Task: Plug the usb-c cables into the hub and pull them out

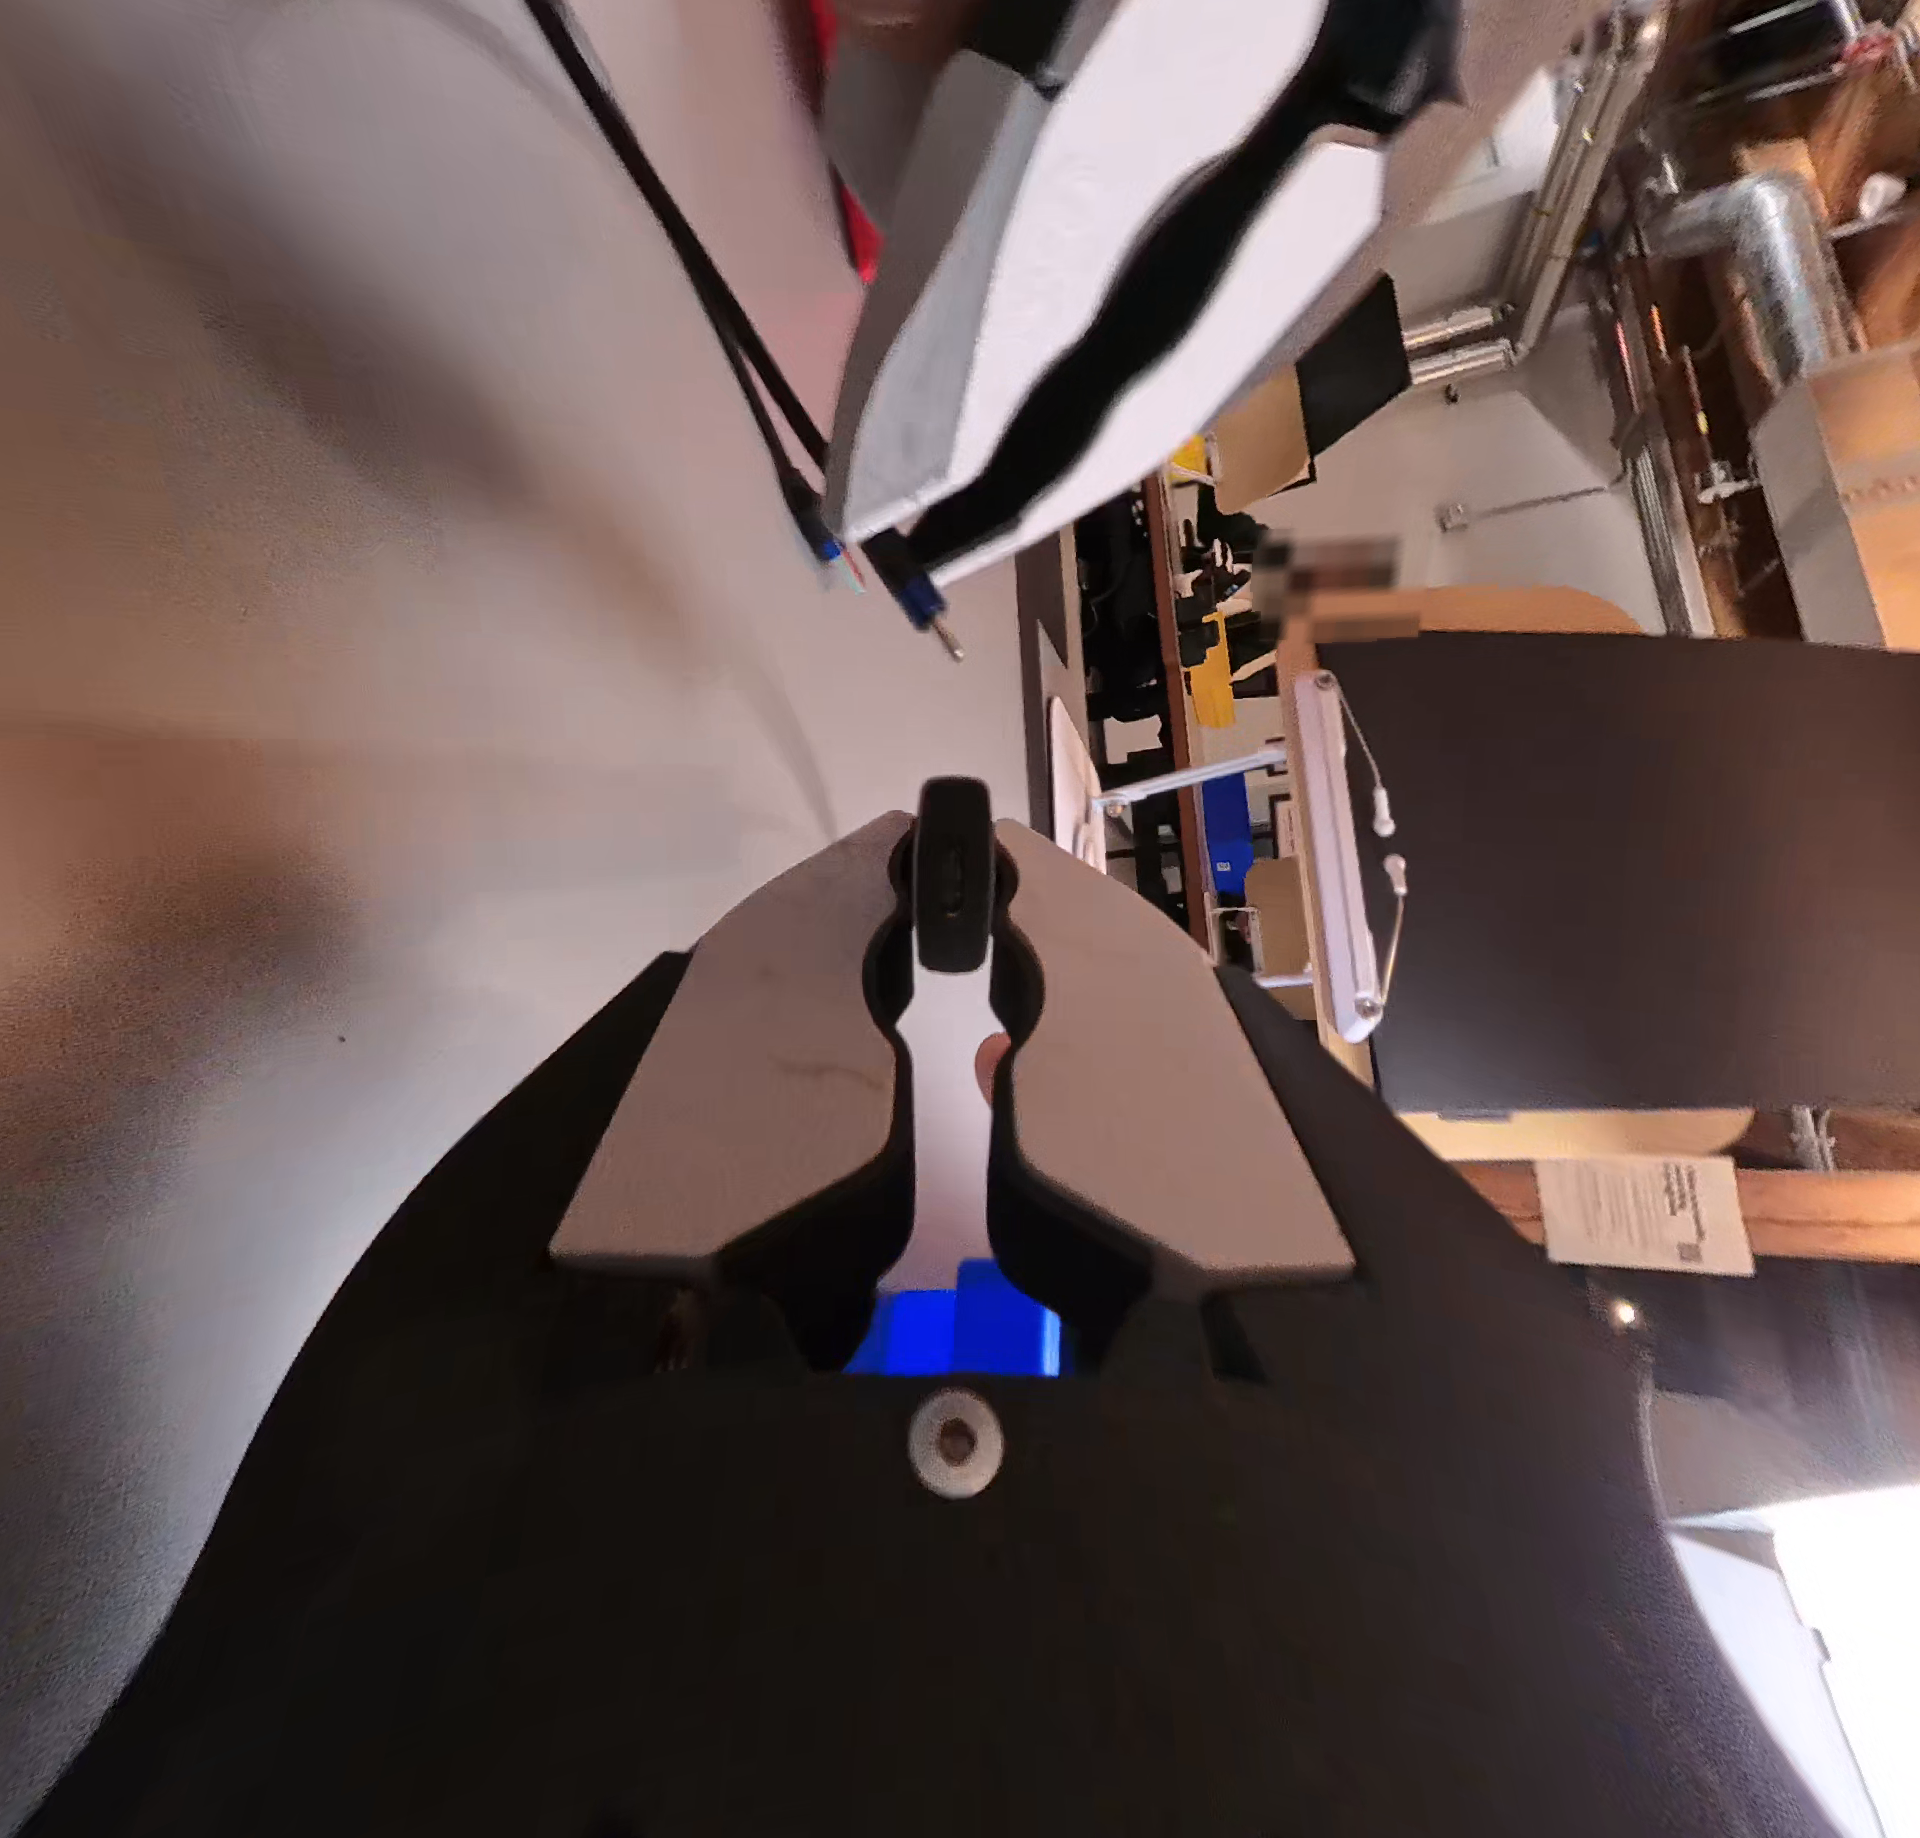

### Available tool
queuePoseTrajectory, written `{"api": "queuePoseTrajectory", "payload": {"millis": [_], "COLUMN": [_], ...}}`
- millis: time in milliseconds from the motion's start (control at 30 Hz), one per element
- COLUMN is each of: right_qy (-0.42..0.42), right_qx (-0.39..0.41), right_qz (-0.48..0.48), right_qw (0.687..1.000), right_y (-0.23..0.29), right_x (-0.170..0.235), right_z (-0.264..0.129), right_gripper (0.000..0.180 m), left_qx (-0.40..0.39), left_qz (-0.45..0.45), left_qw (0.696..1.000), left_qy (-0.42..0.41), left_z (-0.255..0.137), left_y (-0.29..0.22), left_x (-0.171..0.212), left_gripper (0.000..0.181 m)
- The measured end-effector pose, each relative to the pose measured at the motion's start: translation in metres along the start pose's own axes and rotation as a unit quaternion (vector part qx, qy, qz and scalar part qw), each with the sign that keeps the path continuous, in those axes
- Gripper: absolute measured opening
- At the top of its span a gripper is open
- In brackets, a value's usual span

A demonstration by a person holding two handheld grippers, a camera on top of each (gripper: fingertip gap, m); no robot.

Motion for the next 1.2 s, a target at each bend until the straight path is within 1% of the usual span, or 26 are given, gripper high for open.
{"api": "queuePoseTrajectory", "payload": {"millis": [33, 267, 433, 533, 700, 800, 867, 967, 1067, 1200], "right_qy": [0.001, 0.014, 0.020, 0.017, 0.000, -0.013, -0.014, -0.009, 0.017, 0.037], "right_qx": [-0.004, -0.023, -0.035, -0.038, -0.041, -0.039, -0.032, -0.025, -0.013, -0.008], "right_qz": [-0.013, -0.069, -0.104, -0.108, -0.099, -0.094, -0.096, -0.097, -0.111, -0.111], "right_qw": [1.000, 0.997, 0.994, 0.993, 0.994, 0.995, 0.995, 0.995, 0.994, 0.993], "right_y": [0.004, 0.019, 0.027, 0.029, 0.027, 0.026, 0.025, 0.023, 0.022, 0.021], "right_x": [-0.002, -0.008, -0.011, -0.012, -0.017, -0.022, -0.025, -0.024, -0.022, -0.019], "right_z": [0.001, 0.007, 0.009, 0.009, 0.004, 0.002, 0.002, 0.002, 0.005, 0.006], "right_gripper": [0.009, 0.009, 0.009, 0.009, 0.009, 0.009, 0.009, 0.009, 0.009, 0.009], "left_qx": [-0.004, -0.010, -0.004, 0.001, 0.037, 0.091, 0.112, 0.118, 0.118, 0.103], "left_qz": [0.008, 0.036, 0.047, 0.054, 0.068, 0.031, 0.013, -0.013, -0.037, -0.047], "left_qw": [1.000, 0.997, 0.997, 0.996, 0.996, 0.995, 0.993, 0.992, 0.991, 0.993], "left_qy": [0.006, 0.060, 0.067, 0.069, 0.036, -0.013, -0.025, -0.038, -0.044, -0.044], "left_z": [0.001, 0.019, 0.023, 0.024, 0.020, 0.012, 0.010, 0.010, 0.012, 0.016], "left_y": [-0.001, -0.007, -0.010, -0.012, -0.016, -0.017, -0.018, -0.016, -0.014, -0.012], "left_x": [0.000, 0.012, 0.012, 0.013, 0.012, 0.007, 0.007, 0.005, 0.003, 0.002], "left_gripper": [0.012, 0.012, 0.012, 0.012, 0.012, 0.011, 0.011, 0.011, 0.012, 0.012]}}
Point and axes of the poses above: each gripper's, where its closed fingertips meet, z out along the fingers, x out of its underside, y = z × x across the jaws, the point moved 3 cm from there along -z, back along the fingers, and after that the axes turned 3 degrees about x, right-handed, at the moved point
